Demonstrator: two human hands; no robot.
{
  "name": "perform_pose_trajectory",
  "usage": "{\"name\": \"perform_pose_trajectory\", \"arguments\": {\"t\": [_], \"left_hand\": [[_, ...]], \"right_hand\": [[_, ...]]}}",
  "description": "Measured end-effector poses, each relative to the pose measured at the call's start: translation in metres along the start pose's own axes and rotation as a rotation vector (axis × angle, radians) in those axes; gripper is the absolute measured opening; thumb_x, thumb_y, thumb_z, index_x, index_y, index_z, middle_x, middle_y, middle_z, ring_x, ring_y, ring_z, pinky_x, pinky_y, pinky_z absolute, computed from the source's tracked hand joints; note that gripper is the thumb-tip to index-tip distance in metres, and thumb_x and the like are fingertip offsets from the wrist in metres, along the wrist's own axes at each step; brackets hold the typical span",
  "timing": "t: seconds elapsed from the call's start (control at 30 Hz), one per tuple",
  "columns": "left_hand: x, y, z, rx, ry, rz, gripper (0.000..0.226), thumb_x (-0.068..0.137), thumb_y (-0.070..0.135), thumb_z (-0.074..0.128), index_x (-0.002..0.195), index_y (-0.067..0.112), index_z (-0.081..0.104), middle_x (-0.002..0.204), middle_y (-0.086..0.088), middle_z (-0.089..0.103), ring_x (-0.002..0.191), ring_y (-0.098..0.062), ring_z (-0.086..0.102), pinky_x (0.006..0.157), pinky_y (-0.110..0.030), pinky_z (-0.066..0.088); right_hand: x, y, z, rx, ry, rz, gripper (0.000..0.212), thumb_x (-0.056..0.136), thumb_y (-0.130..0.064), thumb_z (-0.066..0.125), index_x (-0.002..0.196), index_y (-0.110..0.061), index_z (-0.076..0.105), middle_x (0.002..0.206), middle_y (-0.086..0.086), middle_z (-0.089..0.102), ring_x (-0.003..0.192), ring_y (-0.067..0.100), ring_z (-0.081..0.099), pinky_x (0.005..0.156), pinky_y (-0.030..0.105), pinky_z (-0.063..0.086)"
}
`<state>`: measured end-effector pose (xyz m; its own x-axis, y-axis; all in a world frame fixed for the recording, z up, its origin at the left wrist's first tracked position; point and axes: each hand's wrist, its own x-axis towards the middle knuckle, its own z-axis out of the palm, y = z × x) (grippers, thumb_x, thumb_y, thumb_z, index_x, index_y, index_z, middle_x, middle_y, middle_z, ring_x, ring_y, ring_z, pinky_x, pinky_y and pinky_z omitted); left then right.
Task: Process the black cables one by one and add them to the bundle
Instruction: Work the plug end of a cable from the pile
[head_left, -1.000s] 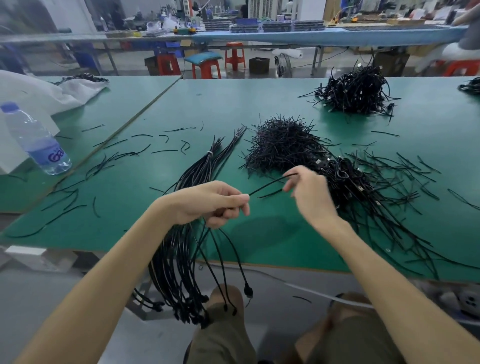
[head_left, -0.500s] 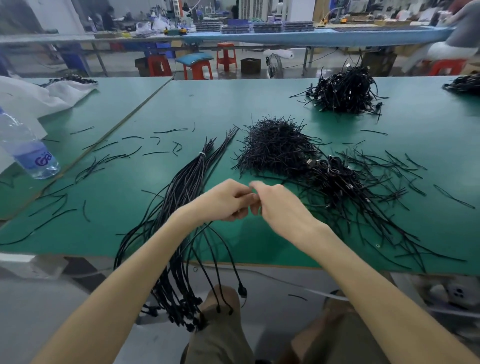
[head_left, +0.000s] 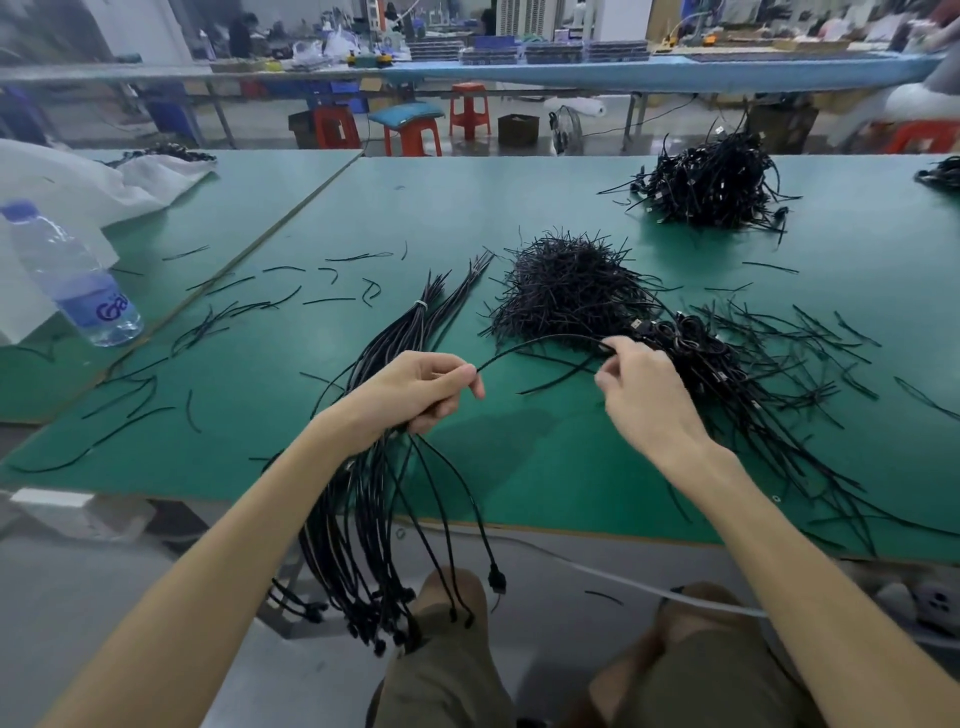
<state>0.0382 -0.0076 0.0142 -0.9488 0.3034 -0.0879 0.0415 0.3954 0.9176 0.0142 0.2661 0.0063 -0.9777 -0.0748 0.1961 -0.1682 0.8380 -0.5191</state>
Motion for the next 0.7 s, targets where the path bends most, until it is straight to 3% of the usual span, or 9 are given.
{"name": "perform_pose_trajectory", "arguments": {"t": [0.07, 0.13, 0.27, 0.33, 0.4, 0.5, 0.57, 0.63, 0.7], "left_hand": [[0.003, 0.003, 0.006, 0.110, 0.012, 0.019, 0.030, 0.106, 0.037, 0.054, 0.093, 0.021, 0.075, 0.062, 0.001, 0.055, 0.045, -0.014, 0.037, 0.046, -0.024, 0.033], [0.007, 0.003, 0.011, 0.171, -0.005, 0.017, 0.029, 0.106, 0.036, 0.054, 0.092, 0.021, 0.075, 0.061, 0.000, 0.058, 0.043, -0.015, 0.039, 0.044, -0.024, 0.032], [0.014, 0.004, 0.023, 0.081, 0.027, 0.011, 0.024, 0.105, 0.031, 0.057, 0.101, 0.011, 0.070, 0.058, 0.000, 0.060, 0.038, -0.015, 0.035, 0.042, -0.023, 0.029], [0.012, 0.004, 0.021, -0.089, 0.041, -0.013, 0.027, 0.101, 0.035, 0.063, 0.109, 0.009, 0.066, 0.063, -0.001, 0.060, 0.039, -0.012, 0.037, 0.040, -0.021, 0.030], [0.009, 0.003, 0.012, -0.301, 0.017, -0.006, 0.032, 0.099, 0.034, 0.067, 0.118, 0.007, 0.067, 0.077, 0.000, 0.066, 0.045, -0.012, 0.047, 0.043, -0.019, 0.037], [0.005, 0.000, -0.001, -0.703, 0.008, -0.009, 0.034, 0.099, 0.022, 0.064, 0.127, 0.003, 0.068, 0.106, -0.002, 0.073, 0.070, -0.009, 0.068, 0.054, -0.016, 0.052], [0.006, -0.003, -0.003, -0.940, 0.013, -0.027, 0.031, 0.100, 0.022, 0.063, 0.122, 0.003, 0.072, 0.100, 0.001, 0.069, 0.074, -0.006, 0.064, 0.061, -0.015, 0.053], [0.007, -0.005, 0.003, -0.978, 0.018, -0.038, 0.028, 0.098, 0.031, 0.064, 0.112, 0.010, 0.078, 0.090, 0.003, 0.060, 0.073, -0.007, 0.057, 0.067, -0.019, 0.052], [0.009, -0.006, 0.016, -0.899, 0.044, -0.042, 0.030, 0.097, 0.041, 0.061, 0.106, 0.020, 0.080, 0.097, 0.001, 0.063, 0.085, -0.012, 0.063, 0.078, -0.027, 0.056]], "right_hand": [[-0.006, -0.011, 0.003, -0.130, 0.018, -0.136, 0.057, 0.098, -0.023, 0.063, 0.150, -0.014, 0.040, 0.136, 0.008, 0.053, 0.126, 0.028, 0.044, 0.107, 0.044, 0.035], [-0.011, -0.024, 0.005, -0.215, 0.059, -0.265, 0.064, 0.095, -0.033, 0.067, 0.151, -0.021, 0.038, 0.137, 0.003, 0.047, 0.128, 0.025, 0.040, 0.107, 0.041, 0.027], [-0.013, -0.038, 0.014, -0.300, -0.067, -0.415, 0.034, 0.104, -0.043, 0.050, 0.132, -0.025, 0.058, 0.123, -0.005, 0.059, 0.118, 0.019, 0.050, 0.102, 0.037, 0.029], [-0.016, -0.035, 0.020, -0.177, -0.091, -0.432, 0.024, 0.108, -0.035, 0.044, 0.109, -0.022, 0.065, 0.103, -0.005, 0.065, 0.101, 0.019, 0.057, 0.091, 0.036, 0.037], [-0.020, -0.027, 0.024, 0.098, -0.099, -0.335, 0.028, 0.108, -0.032, 0.046, 0.090, -0.021, 0.065, 0.082, -0.008, 0.060, 0.077, 0.016, 0.055, 0.073, 0.036, 0.040], [-0.021, -0.016, 0.032, 0.283, -0.084, -0.238, 0.030, 0.106, -0.032, 0.049, 0.083, -0.023, 0.066, 0.071, -0.011, 0.058, 0.058, 0.010, 0.047, 0.060, 0.034, 0.038], [-0.025, -0.017, 0.037, 0.398, -0.087, -0.228, 0.030, 0.106, -0.030, 0.051, 0.080, -0.025, 0.067, 0.060, -0.011, 0.055, 0.047, 0.011, 0.038, 0.050, 0.026, 0.033], [-0.031, -0.020, 0.042, 0.475, -0.109, -0.240, 0.030, 0.106, -0.029, 0.052, 0.080, -0.025, 0.066, 0.053, -0.012, 0.049, 0.042, 0.011, 0.032, 0.046, 0.019, 0.026], [-0.038, -0.025, 0.048, 0.492, -0.145, -0.251, 0.029, 0.106, -0.030, 0.052, 0.081, -0.025, 0.067, 0.054, -0.016, 0.051, 0.042, 0.010, 0.033, 0.046, 0.018, 0.028]]}}
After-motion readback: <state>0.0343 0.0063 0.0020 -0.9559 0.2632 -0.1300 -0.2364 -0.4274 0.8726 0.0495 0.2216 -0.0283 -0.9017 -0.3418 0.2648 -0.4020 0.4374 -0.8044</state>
